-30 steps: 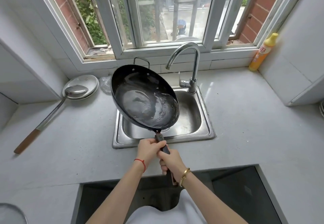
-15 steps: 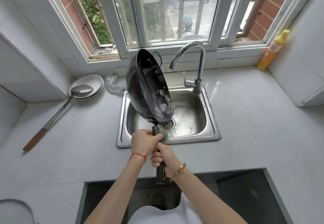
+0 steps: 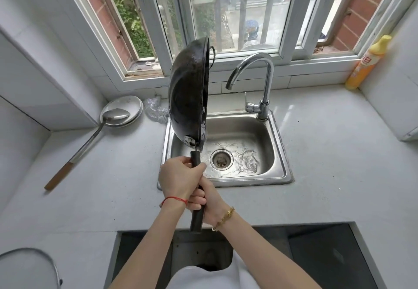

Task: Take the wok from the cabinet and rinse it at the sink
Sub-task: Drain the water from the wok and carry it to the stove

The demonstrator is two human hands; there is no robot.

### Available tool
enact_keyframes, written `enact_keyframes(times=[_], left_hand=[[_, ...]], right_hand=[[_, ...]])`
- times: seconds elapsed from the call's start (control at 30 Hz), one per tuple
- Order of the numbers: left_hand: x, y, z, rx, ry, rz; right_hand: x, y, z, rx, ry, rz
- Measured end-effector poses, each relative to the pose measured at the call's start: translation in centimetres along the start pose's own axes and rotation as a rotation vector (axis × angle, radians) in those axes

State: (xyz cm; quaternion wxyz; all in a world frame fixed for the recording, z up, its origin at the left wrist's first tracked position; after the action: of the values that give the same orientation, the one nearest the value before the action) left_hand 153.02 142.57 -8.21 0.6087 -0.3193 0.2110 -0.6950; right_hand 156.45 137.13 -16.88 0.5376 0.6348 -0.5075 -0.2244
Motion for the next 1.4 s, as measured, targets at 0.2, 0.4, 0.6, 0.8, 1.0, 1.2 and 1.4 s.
enact_keyframes(times=[0.2, 0.4, 0.6, 0.8, 1.0, 1.2, 1.4], left_hand=[[-0.7, 0.0, -1.3, 0.338, -0.144, -0.177], [-0.4, 0.0, -0.6, 0.608, -0.099, -0.350], [0.1, -0.8, 0.2, 0.678, -0.006, -0.400], [0.6, -0.5, 0.0, 0.733, 0.029, -0.421], [0.8, -0.6, -0.2, 0.727, 0.043, -0.421], [0.9, -0.7, -0.4, 0.737, 0.052, -0.407], [1.3, -0.8, -0.3, 0.750, 0.055, -0.386]], right_hand=[[-0.5, 2.4, -0.4, 0.029, 0.006, -0.087], [-0.4, 4.6, -0.4, -0.030, 0.010, -0.124], [-0.5, 5.8, -0.2, -0.036, 0.018, -0.130], [-0.1, 5.8, 0.3, -0.007, 0.035, -0.166], [0.0, 5.6, 0.7, 0.020, 0.056, -0.168], [0.2, 5.9, 1.0, 0.008, 0.069, -0.193], [0.6, 6.0, 0.9, 0.016, 0.071, -0.173]])
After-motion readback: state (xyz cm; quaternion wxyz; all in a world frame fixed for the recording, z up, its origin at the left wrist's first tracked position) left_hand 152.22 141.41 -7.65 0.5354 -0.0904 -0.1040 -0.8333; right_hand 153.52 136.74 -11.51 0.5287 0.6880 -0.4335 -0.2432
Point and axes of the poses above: each hand's wrist, its own x-axis away from the middle knuckle, its own y-axis out of the palm, z = x × y, the point moved 9 cm from there along -x, towards the middle knuckle, and after that the axes turned 9 degrees about -z, right-handed, at the moved point
